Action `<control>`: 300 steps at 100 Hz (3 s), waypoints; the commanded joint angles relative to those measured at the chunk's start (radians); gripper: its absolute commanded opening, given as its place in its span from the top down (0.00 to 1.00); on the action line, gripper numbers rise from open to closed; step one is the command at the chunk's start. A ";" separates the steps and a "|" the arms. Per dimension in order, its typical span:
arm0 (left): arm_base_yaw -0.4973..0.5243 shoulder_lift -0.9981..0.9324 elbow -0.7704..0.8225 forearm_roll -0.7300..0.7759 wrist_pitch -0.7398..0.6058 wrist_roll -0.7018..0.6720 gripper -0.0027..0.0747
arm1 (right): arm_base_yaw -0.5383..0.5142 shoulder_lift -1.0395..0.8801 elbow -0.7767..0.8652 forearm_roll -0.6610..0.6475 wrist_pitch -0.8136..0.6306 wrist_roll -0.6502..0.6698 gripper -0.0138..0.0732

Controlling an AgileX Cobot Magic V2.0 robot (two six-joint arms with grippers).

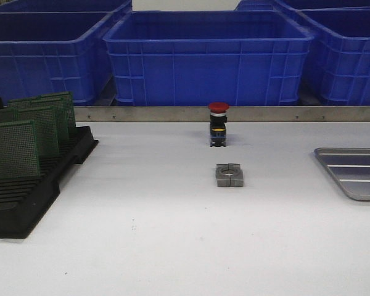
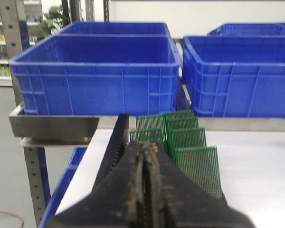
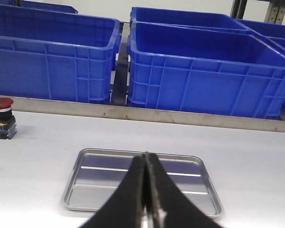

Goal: Place circuit board on tray

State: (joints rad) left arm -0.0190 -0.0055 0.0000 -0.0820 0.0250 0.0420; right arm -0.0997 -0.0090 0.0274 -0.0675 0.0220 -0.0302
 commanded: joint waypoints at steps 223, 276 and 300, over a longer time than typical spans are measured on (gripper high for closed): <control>-0.001 1.859 -1.431 -0.359 1.104 1.520 0.75 | 0.002 -0.028 -0.013 -0.010 -0.076 -0.003 0.96; -0.033 1.842 -1.558 -0.354 1.254 1.509 0.99 | 0.002 -0.028 -0.013 -0.010 -0.076 -0.003 0.96; -0.122 1.799 -1.598 -0.514 1.254 1.511 0.99 | 0.002 -0.028 -0.013 -0.010 -0.076 -0.003 0.96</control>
State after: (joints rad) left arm -0.1011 1.8637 -1.5663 -0.4543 1.2107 1.5620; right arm -0.0997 -0.0090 0.0274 -0.0675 0.0220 -0.0302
